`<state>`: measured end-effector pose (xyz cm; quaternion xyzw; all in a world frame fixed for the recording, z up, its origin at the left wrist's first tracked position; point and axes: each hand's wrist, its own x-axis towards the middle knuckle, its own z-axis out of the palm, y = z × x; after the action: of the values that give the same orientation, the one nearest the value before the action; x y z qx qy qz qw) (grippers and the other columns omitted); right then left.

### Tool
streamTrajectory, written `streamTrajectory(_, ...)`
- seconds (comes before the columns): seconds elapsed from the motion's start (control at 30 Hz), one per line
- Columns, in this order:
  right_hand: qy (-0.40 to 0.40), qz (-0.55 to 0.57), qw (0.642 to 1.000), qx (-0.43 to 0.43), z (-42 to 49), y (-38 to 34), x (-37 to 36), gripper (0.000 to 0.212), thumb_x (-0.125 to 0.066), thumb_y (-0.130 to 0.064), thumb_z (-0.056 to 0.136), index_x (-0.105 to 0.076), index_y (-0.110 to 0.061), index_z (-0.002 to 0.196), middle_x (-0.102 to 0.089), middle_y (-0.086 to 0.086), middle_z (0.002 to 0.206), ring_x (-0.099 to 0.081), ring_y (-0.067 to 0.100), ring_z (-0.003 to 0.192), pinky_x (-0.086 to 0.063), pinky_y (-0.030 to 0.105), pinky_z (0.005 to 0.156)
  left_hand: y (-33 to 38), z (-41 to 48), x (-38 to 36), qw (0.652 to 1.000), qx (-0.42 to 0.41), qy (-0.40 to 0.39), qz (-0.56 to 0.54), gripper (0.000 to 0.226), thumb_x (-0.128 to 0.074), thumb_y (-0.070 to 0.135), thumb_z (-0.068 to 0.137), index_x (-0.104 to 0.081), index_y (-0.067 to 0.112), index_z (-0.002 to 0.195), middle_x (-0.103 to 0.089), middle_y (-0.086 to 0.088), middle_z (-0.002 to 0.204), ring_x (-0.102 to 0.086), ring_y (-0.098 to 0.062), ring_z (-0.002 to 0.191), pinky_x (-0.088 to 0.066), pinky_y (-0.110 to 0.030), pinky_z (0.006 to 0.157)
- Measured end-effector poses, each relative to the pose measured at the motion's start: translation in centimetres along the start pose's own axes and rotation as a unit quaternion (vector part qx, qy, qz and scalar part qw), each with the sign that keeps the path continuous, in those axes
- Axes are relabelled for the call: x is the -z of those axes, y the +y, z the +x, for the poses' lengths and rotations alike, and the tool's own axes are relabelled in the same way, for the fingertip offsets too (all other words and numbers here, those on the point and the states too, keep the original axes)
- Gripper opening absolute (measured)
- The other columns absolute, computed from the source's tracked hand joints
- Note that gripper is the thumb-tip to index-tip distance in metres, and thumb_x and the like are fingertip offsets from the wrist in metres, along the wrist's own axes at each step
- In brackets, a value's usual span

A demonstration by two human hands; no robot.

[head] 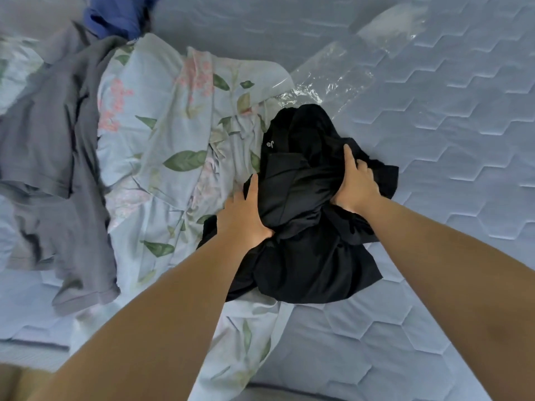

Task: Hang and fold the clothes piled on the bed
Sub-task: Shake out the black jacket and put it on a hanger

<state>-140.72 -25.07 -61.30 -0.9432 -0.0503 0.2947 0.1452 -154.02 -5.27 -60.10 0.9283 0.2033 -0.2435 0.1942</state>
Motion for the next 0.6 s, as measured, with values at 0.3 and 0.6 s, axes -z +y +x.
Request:
streamTrajectory(0.3, 0.140, 0.146, 0.975, 0.089, -6.4, 0.0, 2.2, 0.022, -0.055, -0.004, 0.079, -0.048, -0.009, 0.059, -0.048, 0.000, 0.069, -0.047, 0.017, 0.067, -0.036, 0.032, 0.062, -0.4, -3.1, 3.4, 0.975, -0.163, 0.146, 0.023, 0.017, -0.070, 0.010, 0.068, -0.054, 0.009, 0.066, -0.052, -0.007, 0.069, -0.053, -0.034, 0.082, -0.038, -0.034, 0.065)
streamTrajectory(0.6, -0.334, 0.043, 0.938, 0.080, -14.9, 2.0, 9.9, 0.018, -0.055, -0.010, 0.039, -0.039, -0.016, 0.045, -0.037, -0.006, 0.044, -0.038, 0.011, 0.043, -0.026, 0.023, 0.050, 3.7, -9.5, 5.5, 0.928, -0.101, -0.304, -0.188, 0.024, -0.058, 0.000, 0.078, -0.048, 0.020, 0.067, -0.050, 0.005, 0.066, -0.050, -0.010, 0.064, -0.037, -0.023, 0.062)
